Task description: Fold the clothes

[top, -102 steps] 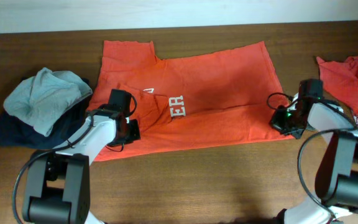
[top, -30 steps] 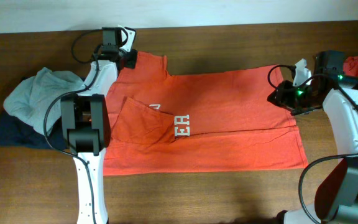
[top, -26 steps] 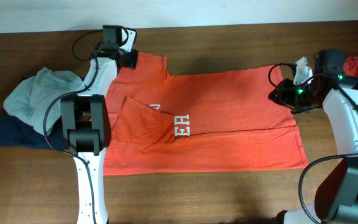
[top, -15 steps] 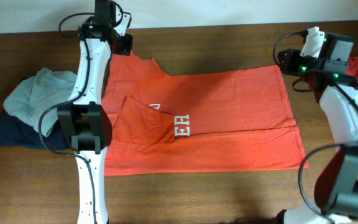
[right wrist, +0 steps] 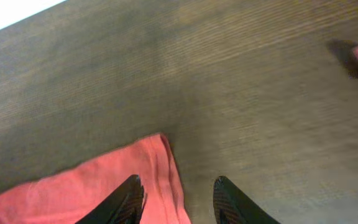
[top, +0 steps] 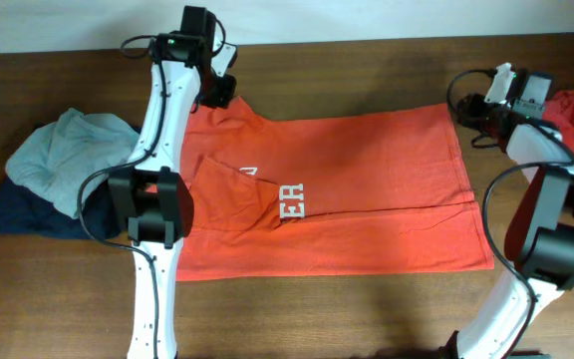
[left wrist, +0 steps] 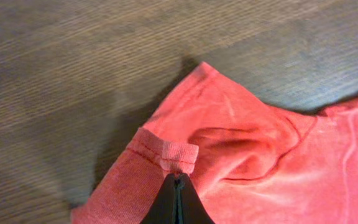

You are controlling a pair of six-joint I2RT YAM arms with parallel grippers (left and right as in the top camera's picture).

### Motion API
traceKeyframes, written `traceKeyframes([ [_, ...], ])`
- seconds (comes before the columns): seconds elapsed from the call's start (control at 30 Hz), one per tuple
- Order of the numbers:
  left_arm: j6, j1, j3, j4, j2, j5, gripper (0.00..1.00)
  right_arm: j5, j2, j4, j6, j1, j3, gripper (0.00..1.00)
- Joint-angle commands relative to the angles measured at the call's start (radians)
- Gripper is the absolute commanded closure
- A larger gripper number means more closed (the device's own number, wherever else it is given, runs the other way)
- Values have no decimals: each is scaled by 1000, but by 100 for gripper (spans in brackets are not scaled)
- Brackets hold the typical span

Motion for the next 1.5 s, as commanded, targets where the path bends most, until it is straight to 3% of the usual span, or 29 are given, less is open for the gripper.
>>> traceKeyframes([
  [0.0,-10,4,21,-21,-3,-4,100,-51,56,37,3,12,17,58],
  [0.4,-10,4,21,-56,-3,-34,100,-119,171,162,3,19,17,54],
  [0.8,-10,4,21,-61,-3,-34,100,-221,176,196,3,24,17,56],
  [1.13,-10,9,21,-87,-3,-57,100,-352,166,192,3,12,26,94],
  [1.47,-17,19,38,-107,-18,-79,100,-389,-10,-92,2,-23,26,96],
])
